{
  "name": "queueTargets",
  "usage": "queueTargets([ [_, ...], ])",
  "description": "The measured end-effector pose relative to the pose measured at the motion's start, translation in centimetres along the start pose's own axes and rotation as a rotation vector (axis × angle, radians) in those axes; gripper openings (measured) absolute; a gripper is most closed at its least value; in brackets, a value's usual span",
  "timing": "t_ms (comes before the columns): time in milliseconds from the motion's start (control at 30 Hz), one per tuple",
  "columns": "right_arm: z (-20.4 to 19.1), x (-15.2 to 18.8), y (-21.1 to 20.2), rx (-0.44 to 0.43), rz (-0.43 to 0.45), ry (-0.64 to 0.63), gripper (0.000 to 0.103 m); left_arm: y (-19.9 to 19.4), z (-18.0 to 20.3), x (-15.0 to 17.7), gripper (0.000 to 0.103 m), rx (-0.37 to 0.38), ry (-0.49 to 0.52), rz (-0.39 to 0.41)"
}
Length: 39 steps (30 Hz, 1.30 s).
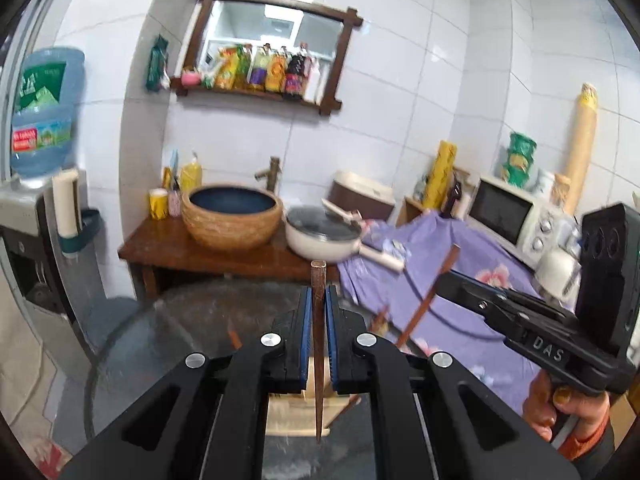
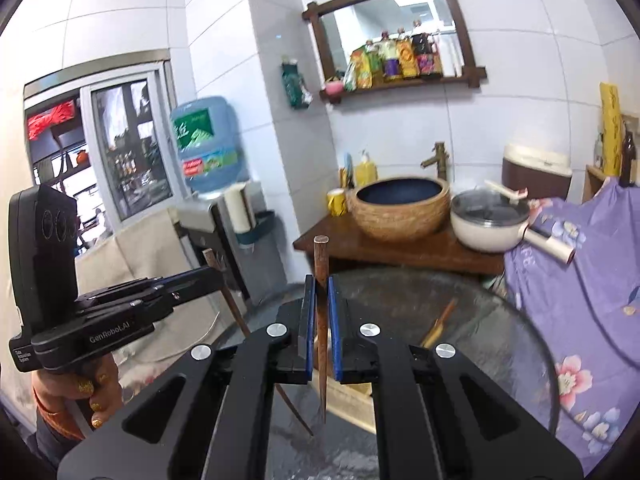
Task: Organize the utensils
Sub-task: 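Lift both wooden chopsticks and lower them into the cream holder, opening both grippers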
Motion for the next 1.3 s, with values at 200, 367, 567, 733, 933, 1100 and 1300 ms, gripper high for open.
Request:
queueTargets([
  [200, 0.9, -4.4, 0.9, 0.073, 0.062, -0.033, 0.007, 1.5, -0.1, -4.1, 0.007, -0.046, -0.011, 0.067],
  [367, 2.3, -4.6, 2.6, 0.121, 0.078, -0.028, 0.007, 3.9, -0.3, -3.4, 0.007, -0.093, 0.008, 0.068],
  [567, 3.5, -0.1, 5.7, 0.145, 0.029, -0.016, 0.007, 8.0, -2.1, 2.5, 0.007, -0.136, -0.008, -0.027],
  [733, 4.1, 4.7, 7.5, 0.148, -0.03, -0.01, 0.007, 9.7, -3.5, 6.7, 0.007, -0.153, 0.001, -0.098],
  [933, 4.2, 8.0, 8.4, 0.16, -0.063, -0.039, 0.007, 10.7, -5.0, 9.6, 0.007, -0.165, -0.008, -0.149],
  [1100, 4.5, 9.3, 8.4, 0.169, -0.07, -0.056, 0.007, 11.0, -5.7, 10.7, 0.007, -0.171, -0.007, -0.169],
  [1300, 4.6, 9.2, 8.0, 0.177, -0.057, -0.06, 0.007, 10.5, -5.5, 10.4, 0.008, -0.165, -0.006, -0.15],
])
Point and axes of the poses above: each gripper's, at about its wrist camera, not at the fingertips, and y roughly the way its jaws point, z to its right, x to its underside, the point moved 6 cm from there along y, roughly the way its jaws point, and after that the axes turned 10 degrees about z, right-handed, at the moved point
